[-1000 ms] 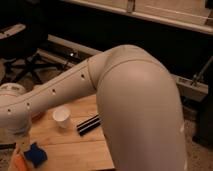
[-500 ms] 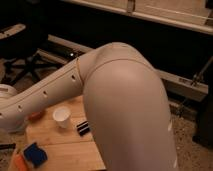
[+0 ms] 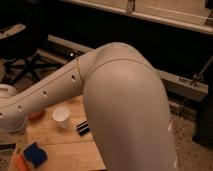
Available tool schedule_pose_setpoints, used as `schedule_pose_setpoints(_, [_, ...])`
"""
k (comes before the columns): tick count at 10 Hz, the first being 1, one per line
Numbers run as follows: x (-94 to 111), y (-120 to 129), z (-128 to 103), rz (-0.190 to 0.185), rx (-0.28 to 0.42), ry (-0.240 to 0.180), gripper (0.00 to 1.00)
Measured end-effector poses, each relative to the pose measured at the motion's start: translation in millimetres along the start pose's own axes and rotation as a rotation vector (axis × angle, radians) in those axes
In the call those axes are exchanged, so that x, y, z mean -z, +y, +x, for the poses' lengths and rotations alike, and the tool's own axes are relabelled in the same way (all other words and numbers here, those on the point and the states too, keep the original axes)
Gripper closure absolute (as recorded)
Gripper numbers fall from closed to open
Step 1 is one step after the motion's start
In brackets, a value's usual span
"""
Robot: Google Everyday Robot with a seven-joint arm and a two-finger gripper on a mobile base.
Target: Place the white sponge in the ceramic cup
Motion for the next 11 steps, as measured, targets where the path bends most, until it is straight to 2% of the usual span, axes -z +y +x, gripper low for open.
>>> schedule_pose_setpoints(1, [-3.1,2.0,-0.5,-0.012,-0.020,0.018,0.20])
schedule_pose_setpoints(5, [-14.5,21.1,-26.6,-0.080,-0.134,0.073,0.20])
schedule_pose_setpoints(7, [-19.1,32.8,-33.7,-0.112,-0.249,0.112,0.20])
schedule_pose_setpoints(9, [-27.6,46.2,-28.0,-0.151,-0.395,0.178,0.20])
schedule_pose_setpoints(11, [-37.6,56.8,-28.6,-0.186,-0.488,0.223,0.20])
